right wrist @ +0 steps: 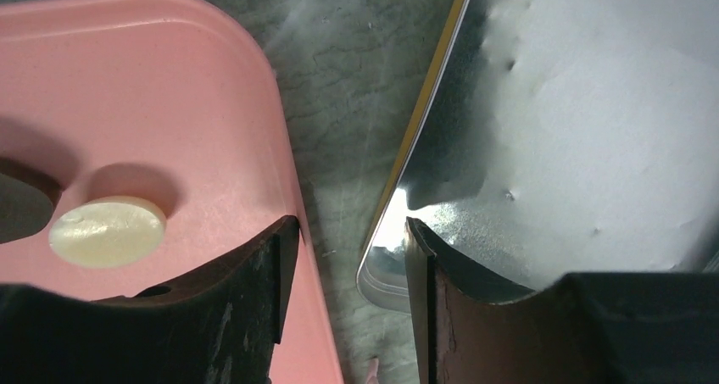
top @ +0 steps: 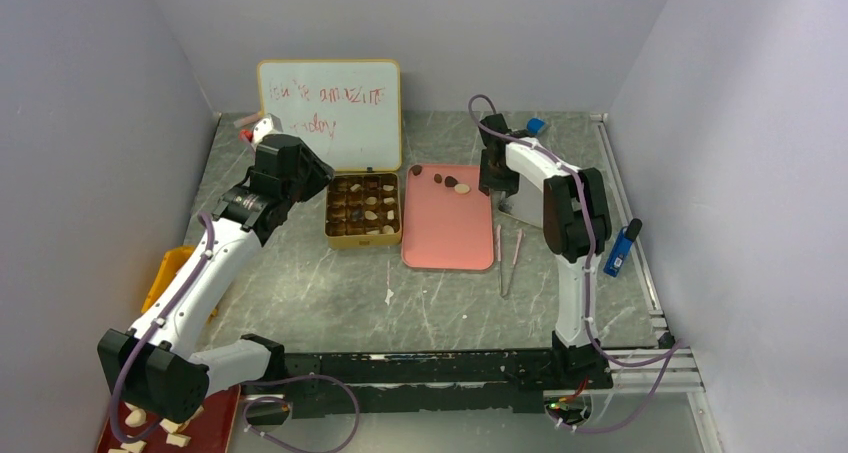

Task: Pack the chocolate
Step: Pick up the box lid from the center of the board.

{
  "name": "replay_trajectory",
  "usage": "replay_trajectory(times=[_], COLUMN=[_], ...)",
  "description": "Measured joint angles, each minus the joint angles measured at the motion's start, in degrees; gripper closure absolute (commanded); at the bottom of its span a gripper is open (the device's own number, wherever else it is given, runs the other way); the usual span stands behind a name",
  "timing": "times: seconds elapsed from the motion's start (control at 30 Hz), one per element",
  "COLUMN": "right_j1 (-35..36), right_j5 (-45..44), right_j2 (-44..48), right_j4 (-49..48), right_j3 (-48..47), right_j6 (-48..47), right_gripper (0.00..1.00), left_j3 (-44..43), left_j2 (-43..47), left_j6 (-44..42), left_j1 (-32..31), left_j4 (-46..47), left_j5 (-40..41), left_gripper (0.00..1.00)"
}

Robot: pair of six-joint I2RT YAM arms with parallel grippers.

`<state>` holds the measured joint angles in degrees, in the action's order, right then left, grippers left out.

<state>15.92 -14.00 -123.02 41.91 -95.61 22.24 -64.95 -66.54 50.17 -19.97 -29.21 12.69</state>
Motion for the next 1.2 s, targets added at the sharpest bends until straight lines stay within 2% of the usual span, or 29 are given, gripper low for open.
replay_trajectory(times=[0.6,1.2], right_j1=[-1.38,-4.48], right_j5=[3.96,0.46], right_j2=[-0.07,0.02], right_j4=[-2.71,-2.71], right_j3=[-0.17,-5.18], right_j6=[-0.20,-0.17], right_gripper=[0.48,0.48], left_j3=[0.02,0.02], left_j2=[-1.88,-1.99], left_j6=[-0.13,0.07], left_j1=[0.00,0.00], left_j4=[1.99,2.05], left_j5=[-1.11,-1.31], left_gripper=[0.57,0.57])
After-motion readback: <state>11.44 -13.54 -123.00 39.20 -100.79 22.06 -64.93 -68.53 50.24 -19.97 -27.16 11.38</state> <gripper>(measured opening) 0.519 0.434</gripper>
